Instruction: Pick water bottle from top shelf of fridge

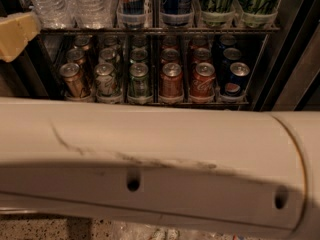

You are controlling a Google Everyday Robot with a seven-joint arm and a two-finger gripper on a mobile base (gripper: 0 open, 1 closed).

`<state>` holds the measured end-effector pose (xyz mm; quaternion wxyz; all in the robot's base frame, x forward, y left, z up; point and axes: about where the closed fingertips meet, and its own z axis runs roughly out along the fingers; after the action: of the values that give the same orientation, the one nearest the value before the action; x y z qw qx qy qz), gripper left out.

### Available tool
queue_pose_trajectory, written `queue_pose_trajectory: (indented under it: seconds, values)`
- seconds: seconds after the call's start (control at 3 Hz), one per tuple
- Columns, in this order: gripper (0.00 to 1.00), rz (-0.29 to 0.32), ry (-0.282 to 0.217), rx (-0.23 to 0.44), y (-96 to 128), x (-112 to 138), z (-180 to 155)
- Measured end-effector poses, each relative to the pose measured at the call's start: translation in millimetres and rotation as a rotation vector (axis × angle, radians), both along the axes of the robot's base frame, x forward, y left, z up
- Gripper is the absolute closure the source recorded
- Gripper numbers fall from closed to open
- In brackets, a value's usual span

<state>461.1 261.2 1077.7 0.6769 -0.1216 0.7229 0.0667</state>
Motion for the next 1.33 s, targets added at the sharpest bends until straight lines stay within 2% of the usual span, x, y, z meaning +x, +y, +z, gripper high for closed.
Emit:
queue_pose_trajectory:
  seconds: [0.33,0.67,1.0,1.33]
  values:
    - [0.13,-0.022,0.017,0.012,-2,8,-14]
    - [0.14,-0.048,0.025,0.008,-5,21,-25]
    - [0.19,-0.085,0.013,0.002,-13,41,-30]
    - [0.19,-0.124,0.000,0.008,-19,66,-33]
